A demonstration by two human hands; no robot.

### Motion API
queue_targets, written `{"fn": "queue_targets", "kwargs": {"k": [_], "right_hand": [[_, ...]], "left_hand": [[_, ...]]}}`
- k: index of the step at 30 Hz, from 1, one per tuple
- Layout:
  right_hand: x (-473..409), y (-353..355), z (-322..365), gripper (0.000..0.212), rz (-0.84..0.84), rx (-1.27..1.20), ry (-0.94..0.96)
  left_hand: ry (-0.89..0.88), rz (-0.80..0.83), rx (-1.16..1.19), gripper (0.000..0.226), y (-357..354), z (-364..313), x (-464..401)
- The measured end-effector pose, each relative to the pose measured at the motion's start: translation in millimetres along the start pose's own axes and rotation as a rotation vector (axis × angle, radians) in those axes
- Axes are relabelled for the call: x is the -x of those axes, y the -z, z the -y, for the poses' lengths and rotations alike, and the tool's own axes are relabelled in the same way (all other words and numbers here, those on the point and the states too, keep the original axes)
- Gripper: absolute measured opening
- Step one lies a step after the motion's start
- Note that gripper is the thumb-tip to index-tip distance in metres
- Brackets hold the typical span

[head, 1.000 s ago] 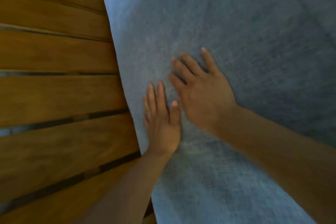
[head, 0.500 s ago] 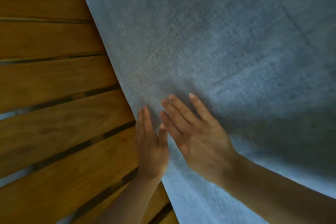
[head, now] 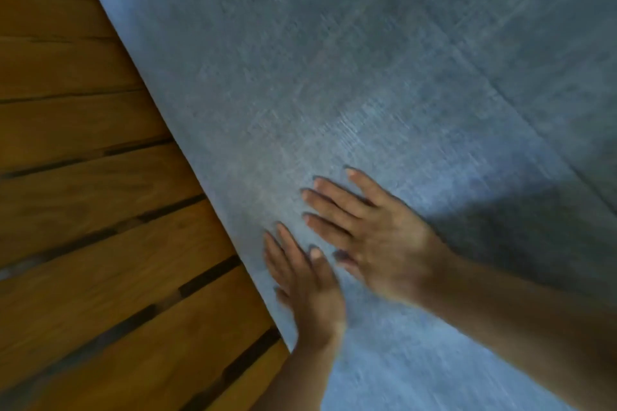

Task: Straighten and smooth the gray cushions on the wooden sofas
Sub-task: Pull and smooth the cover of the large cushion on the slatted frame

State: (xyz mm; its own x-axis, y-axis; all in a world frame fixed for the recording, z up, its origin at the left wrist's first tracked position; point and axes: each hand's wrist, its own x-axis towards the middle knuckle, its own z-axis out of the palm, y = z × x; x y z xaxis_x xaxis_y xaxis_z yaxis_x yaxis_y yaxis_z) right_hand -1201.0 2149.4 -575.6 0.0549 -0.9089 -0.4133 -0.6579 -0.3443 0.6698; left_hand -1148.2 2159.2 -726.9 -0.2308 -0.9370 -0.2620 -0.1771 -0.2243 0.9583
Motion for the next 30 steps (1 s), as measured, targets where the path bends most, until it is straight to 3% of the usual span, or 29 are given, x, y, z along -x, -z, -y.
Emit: {"fn": "queue_targets", "kwargs": {"k": [2, 5, 6, 9, 11, 13, 16, 17, 21, 22, 23, 27, 30], "right_hand": [[6.3, 10.7, -14.7, 0.058, -0.035, -0.131, -0.102], [21.8, 31.5, -48.6, 0.056, -0.25, -0.098, -0.184], [31.4, 35.6, -63.7, 0.055, -0.249, -0.03, -0.187], [49.9, 50.7, -102.3, 0.057, -0.154, -0.014, -0.19], [63.8, 73.4, -126.0, 0.056, -0.177, -0.122, -0.234], [78.4, 87.4, -156.1, 0.059, -0.209, -0.027, -0.275], [105.7, 96.7, -193.0, 0.064, -0.117, -0.023, -0.311], [113.6, 107.7, -206.1, 0.064, -0.167, -0.058, -0.325], [120.2, 190.0, -233.3, 0.053, -0.631, -0.046, -0.394], [131.6, 194.1, -247.0, 0.052, -0.674, -0.031, -0.419], [143.3, 185.5, -261.7, 0.054, -0.642, 0.003, -0.452], [169.5, 136.2, -295.9, 0.059, -0.226, 0.05, -0.535], [173.8, 138.6, -287.9, 0.057, -0.247, -0.005, -0.558]], "left_hand": [[0.096, 0.097, 0.052, 0.078, -9.3, -22.8, 6.5], [0.0, -0.064, 0.251, 0.065, 3.0, -54.6, -0.2], [-0.03, -0.087, 0.309, 0.071, 1.1, -65.8, -5.5], [-0.011, 0.031, 0.062, 0.084, -9.8, -119.9, -1.3], [-0.09, 0.03, 0.099, 0.077, -8.6, -152.9, 0.6], [-0.234, 0.03, 0.091, 0.073, -10.9, -186.8, -1.5], [-0.189, 0.162, -0.07, 0.09, -16.8, -230.9, 12.0], [-0.204, 0.183, -0.058, 0.084, -16.9, -250.5, 10.1], [-0.364, -0.041, -0.046, 0.063, -6.1, -282.8, -20.3], [-0.39, -0.06, -0.051, 0.061, -15.6, -302.7, -16.0], [-0.407, -0.05, -0.065, 0.062, -25.4, -326.3, 0.5], [-0.378, 0.172, -0.188, 0.083, -37.4, -375.2, 56.4], [-0.48, 0.25, -0.238, 0.089, -16.2, -360.0, 43.6]]}}
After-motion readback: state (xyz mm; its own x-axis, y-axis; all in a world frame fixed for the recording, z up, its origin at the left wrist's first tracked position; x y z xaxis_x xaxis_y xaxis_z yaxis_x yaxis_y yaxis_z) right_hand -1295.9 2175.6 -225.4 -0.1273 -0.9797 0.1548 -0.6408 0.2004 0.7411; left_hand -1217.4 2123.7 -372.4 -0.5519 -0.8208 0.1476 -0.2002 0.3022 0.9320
